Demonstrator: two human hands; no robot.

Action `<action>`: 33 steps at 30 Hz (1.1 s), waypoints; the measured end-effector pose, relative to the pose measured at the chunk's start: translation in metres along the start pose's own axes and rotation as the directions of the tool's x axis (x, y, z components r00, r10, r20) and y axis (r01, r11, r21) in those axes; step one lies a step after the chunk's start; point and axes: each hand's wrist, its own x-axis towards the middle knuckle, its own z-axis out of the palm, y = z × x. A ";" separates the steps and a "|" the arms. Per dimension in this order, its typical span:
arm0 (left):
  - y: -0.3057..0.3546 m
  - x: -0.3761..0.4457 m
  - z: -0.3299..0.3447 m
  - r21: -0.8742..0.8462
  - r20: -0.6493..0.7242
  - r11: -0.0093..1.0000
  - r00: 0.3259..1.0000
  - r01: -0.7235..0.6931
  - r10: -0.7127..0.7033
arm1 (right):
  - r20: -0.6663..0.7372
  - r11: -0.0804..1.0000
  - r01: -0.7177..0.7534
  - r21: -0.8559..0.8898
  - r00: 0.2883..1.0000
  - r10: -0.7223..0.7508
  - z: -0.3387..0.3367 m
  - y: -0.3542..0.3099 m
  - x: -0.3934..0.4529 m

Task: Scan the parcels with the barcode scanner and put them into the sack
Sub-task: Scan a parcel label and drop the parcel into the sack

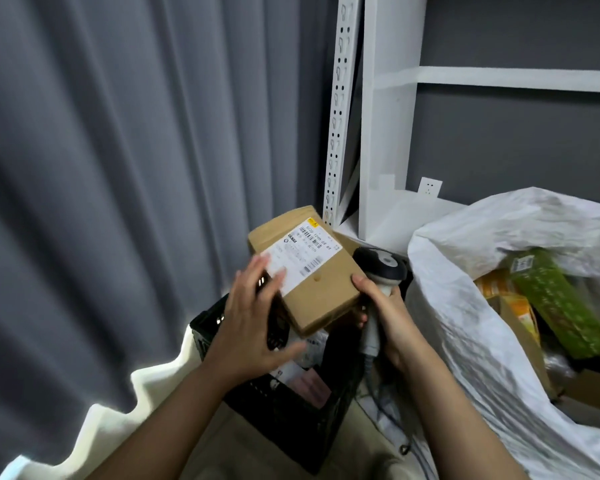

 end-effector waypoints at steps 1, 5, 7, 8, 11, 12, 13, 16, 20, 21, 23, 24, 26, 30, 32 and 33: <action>-0.001 0.001 -0.006 -0.115 -0.015 0.984 0.990 0.138 -0.141 | 0.028 0.999 0.009 -0.048 1.000 -0.008 -0.003 0.000 0.001; -0.031 0.001 -0.023 -0.542 0.211 0.483 0.668 0.688 -0.714 | 0.210 0.984 0.000 -0.179 0.977 0.038 -0.010 0.001 0.001; -0.043 -0.008 -0.030 -0.557 0.484 0.213 0.523 0.802 -0.702 | 0.270 0.976 0.010 -0.219 0.961 0.051 -0.009 0.002 0.000; -0.044 -0.013 -0.033 -0.528 0.588 0.154 0.490 0.835 -0.644 | 0.284 0.973 0.020 -0.231 0.958 0.048 -0.009 0.002 -0.001; -0.045 -0.018 -0.044 -0.526 0.684 0.071 0.471 0.847 -0.557 | 0.260 0.975 0.026 -0.222 0.965 0.034 -0.004 0.003 -0.005; -0.047 -0.018 -0.045 -0.559 0.678 0.014 0.467 0.829 -0.568 | 0.218 0.979 0.020 -0.201 0.976 0.024 0.000 0.002 -0.006; -0.049 -0.017 -0.045 -0.595 0.665 -0.047 0.458 0.802 -0.591 | 0.156 0.984 0.018 -0.178 0.988 0.010 0.003 0.003 -0.007; -0.055 -0.021 -0.037 -0.659 0.627 -0.189 0.392 0.728 -0.673 | 0.005 0.971 0.102 -0.216 0.995 -0.103 0.013 0.002 -0.008; -0.054 -0.025 -0.017 -0.696 0.567 -0.235 0.318 0.679 -0.760 | 0.047 0.934 0.195 -0.301 0.981 -0.190 0.022 -0.001 -0.022; -0.053 -0.024 -0.013 -0.705 0.551 -0.237 0.306 0.668 -0.777 | 0.071 0.935 0.195 -0.297 0.981 -0.182 0.025 -0.002 -0.026; -0.054 -0.022 -0.004 -0.729 0.538 -0.259 0.297 0.633 -0.789 | 0.122 0.941 0.178 -0.289 0.981 -0.148 0.032 -0.002 -0.034; -0.055 -0.021 0.000 -0.738 0.541 -0.278 0.292 0.615 -0.789 | 0.150 0.944 0.164 -0.287 0.981 -0.125 0.035 0.000 -0.037; -0.054 -0.020 0.006 -0.738 0.556 -0.306 0.285 0.601 -0.781 | 0.179 0.947 0.131 -0.293 0.981 -0.081 0.039 0.005 -0.040; -0.048 -0.013 0.015 -0.736 0.565 -0.314 0.290 0.600 -0.772 | 0.184 0.946 0.101 -0.307 0.982 -0.046 0.042 0.009 -0.044; -0.048 -0.009 0.019 -0.754 0.547 -0.311 0.290 0.578 -0.786 | 0.185 0.953 0.095 -0.287 0.982 -0.043 0.040 0.009 -0.044; -0.048 -0.008 0.021 -0.761 0.537 -0.312 0.283 0.568 -0.794 | 0.185 0.955 0.090 -0.283 0.982 -0.038 0.038 0.008 -0.044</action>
